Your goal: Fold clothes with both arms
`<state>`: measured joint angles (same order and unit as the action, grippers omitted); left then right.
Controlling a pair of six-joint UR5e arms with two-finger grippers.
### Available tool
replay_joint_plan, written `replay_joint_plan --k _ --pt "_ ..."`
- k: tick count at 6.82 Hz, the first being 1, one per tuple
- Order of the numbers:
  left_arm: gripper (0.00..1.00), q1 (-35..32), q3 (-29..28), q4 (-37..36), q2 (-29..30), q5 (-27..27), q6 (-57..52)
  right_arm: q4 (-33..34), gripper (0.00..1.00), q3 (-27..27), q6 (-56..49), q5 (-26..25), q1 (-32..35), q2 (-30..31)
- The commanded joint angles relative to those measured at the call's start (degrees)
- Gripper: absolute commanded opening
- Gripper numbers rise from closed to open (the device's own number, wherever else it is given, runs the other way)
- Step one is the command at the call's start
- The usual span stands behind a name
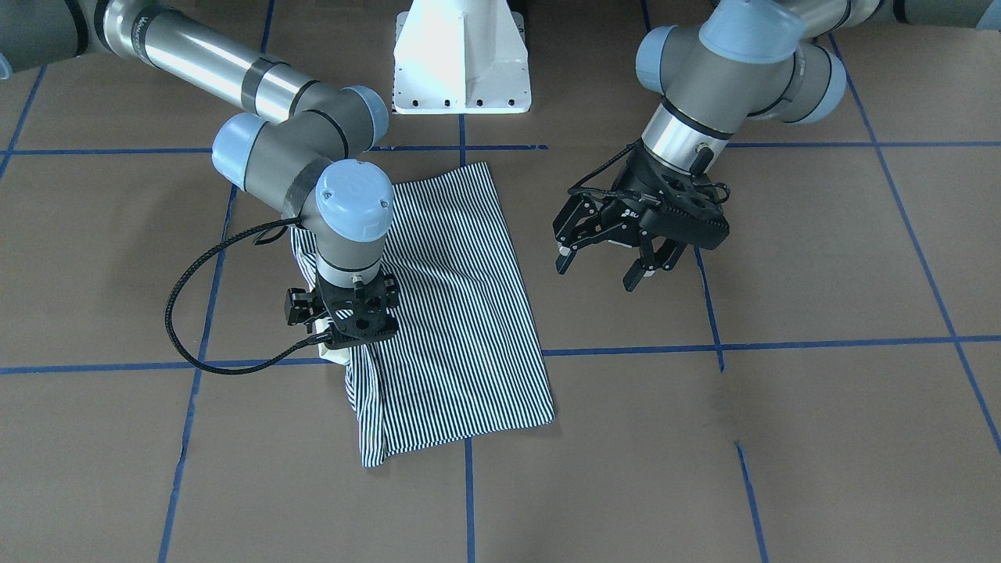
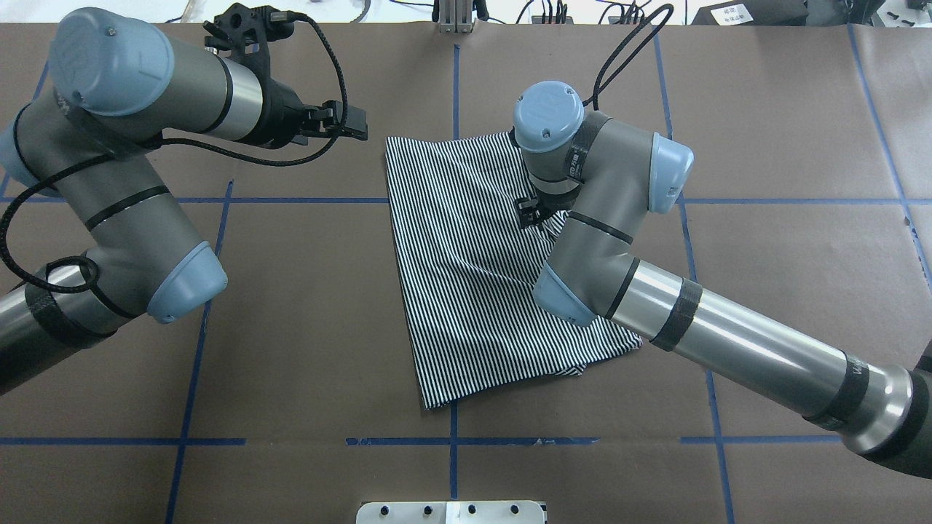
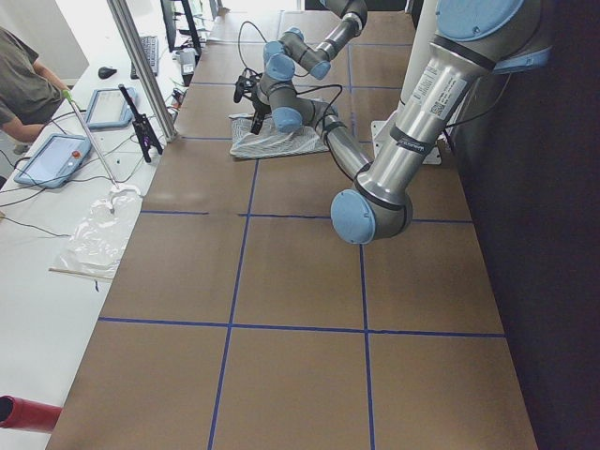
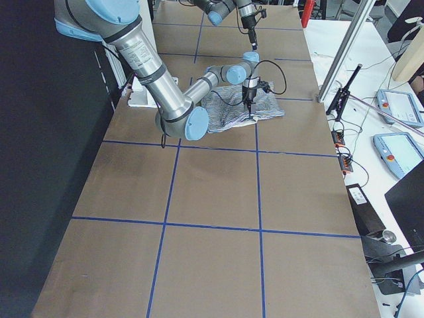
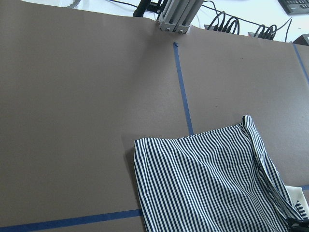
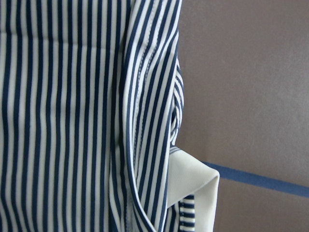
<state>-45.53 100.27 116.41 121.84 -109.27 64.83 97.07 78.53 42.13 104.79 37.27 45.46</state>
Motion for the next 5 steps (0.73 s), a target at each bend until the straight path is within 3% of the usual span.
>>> replay_joint_plan --k 1,5 --pt "1.00 0.00 0.37 0.05 0.06 -0.07 0.03 1.18 1.00 -0.13 -0.20 3.22 -0.79 0.42" --pt "1.00 0.00 0.81 0.05 -0.03 -0.15 0.12 2.50 1.00 -0.13 -2.12 2.87 0.33 0.78"
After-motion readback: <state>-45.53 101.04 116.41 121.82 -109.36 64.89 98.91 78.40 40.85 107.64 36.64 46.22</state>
